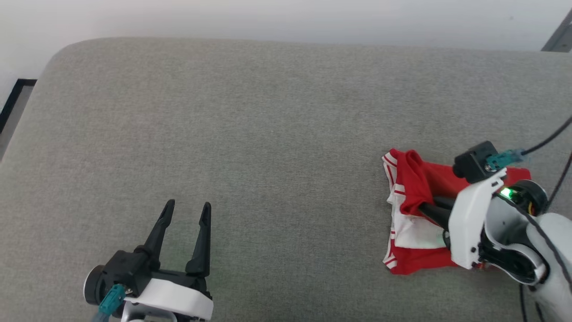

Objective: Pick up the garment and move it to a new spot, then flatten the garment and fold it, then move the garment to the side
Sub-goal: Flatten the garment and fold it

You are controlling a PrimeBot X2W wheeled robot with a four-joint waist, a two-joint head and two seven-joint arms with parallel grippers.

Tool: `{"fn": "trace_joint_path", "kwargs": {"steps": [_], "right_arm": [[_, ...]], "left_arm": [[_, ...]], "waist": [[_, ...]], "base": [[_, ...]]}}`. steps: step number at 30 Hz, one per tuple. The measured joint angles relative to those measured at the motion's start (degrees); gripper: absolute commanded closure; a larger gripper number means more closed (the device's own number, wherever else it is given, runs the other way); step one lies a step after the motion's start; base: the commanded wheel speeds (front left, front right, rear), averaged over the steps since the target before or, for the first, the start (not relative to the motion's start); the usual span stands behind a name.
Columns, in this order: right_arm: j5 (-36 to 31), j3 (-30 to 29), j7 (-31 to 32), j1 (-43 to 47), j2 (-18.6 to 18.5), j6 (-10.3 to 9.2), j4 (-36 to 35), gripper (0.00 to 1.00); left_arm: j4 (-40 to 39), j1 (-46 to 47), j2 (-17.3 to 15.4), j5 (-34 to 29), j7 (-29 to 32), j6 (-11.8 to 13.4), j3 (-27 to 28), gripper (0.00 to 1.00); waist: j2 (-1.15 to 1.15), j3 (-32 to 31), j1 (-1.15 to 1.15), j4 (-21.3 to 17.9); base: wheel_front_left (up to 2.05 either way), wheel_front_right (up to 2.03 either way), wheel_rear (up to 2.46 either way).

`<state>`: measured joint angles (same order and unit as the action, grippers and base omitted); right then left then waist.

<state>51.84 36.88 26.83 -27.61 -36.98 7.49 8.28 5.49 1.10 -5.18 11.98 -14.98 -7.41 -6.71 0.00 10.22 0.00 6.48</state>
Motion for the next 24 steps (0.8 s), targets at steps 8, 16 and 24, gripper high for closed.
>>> {"fn": "trace_joint_path", "kwargs": {"steps": [8,16,24], "right_arm": [[-1.08,1.29,1.09,-0.83,2.88,0.0,6.1,1.0],[-0.6,0.52,-3.54,-0.62,3.83,0.01,6.87,0.0],[0.83,-4.66,-9.84,0.13,-0.01,0.0,7.2,0.0]], "left_arm": [[0.24,0.99,-0.14,1.29,0.01,0.0,-1.36,0.0],[0.76,-0.66,-0.6,1.66,0.01,0.0,-0.93,0.0],[0.7,-1.98,-1.4,2.1,0.01,0.0,-0.63,0.0]], "waist": [[0.0,0.07,0.0,2.03],[0.0,-2.19,0.0,1.36],[0.0,-4.22,0.0,-2.21]], "base": [[0.0,0.0,0.0],[0.0,0.0,0.0],[0.0,0.0,0.0]]}}
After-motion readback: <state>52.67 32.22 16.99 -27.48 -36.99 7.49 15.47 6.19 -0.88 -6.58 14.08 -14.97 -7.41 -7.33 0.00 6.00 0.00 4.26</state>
